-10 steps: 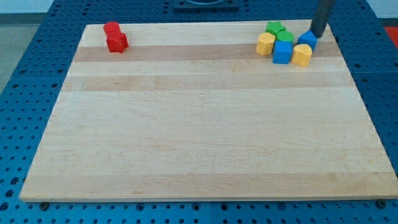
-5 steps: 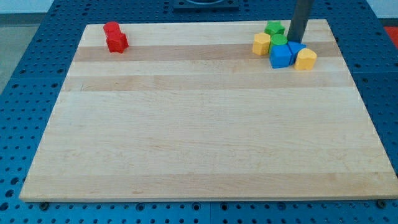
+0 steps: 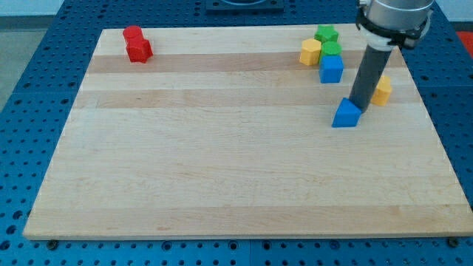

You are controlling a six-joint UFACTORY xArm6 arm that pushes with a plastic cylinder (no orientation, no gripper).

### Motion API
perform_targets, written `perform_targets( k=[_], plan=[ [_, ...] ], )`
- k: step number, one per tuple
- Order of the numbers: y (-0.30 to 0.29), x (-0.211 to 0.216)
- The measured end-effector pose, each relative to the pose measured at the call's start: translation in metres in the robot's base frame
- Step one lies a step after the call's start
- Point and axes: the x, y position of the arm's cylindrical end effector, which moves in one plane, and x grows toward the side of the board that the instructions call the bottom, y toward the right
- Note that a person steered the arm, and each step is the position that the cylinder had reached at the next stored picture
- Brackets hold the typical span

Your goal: Place the triangle bottom right of the board

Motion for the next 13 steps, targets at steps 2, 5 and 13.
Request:
perform_targets(
  k=[2,5,13],
  plan=[
    [-0.017,0.016],
    [-0.087,0.013],
    [-0.026,0.125]
  ],
)
